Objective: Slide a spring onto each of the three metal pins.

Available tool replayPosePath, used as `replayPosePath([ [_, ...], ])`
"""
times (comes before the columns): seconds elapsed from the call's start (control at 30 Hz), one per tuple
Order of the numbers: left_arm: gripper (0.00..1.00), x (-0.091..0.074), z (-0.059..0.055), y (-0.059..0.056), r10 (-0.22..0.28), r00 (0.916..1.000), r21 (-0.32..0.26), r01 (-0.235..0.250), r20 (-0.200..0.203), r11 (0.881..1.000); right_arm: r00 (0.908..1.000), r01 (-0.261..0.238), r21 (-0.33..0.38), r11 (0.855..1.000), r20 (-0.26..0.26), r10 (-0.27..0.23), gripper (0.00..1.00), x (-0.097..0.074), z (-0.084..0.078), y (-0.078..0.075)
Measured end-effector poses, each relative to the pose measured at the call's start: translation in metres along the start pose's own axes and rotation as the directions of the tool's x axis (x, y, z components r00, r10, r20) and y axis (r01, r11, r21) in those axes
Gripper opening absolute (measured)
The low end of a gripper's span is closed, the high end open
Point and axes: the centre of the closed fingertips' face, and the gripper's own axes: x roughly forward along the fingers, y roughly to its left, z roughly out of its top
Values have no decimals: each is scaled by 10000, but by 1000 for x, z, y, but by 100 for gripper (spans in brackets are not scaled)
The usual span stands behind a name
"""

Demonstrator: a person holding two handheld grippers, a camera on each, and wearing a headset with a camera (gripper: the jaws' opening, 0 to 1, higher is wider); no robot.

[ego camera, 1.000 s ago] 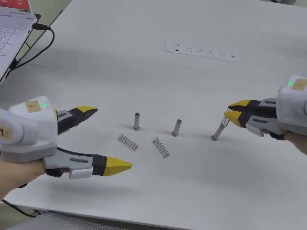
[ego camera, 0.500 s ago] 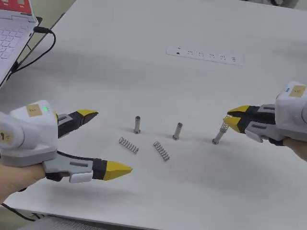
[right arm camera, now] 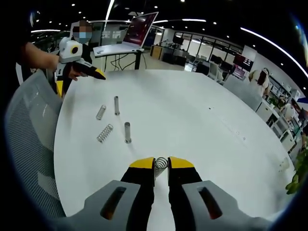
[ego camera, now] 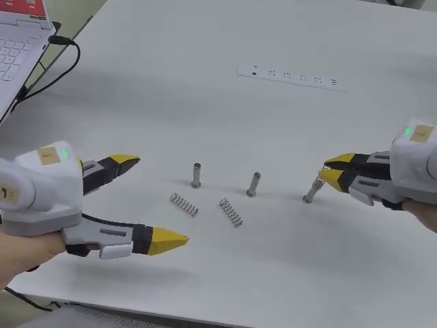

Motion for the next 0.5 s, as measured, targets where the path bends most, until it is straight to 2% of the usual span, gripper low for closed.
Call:
replayPosePath([
  [0.5,98,-1,2,2,61,10000,72,-61,55,10000,9994,-110,-21,9999,-324,110,8,8,-13,6],
])
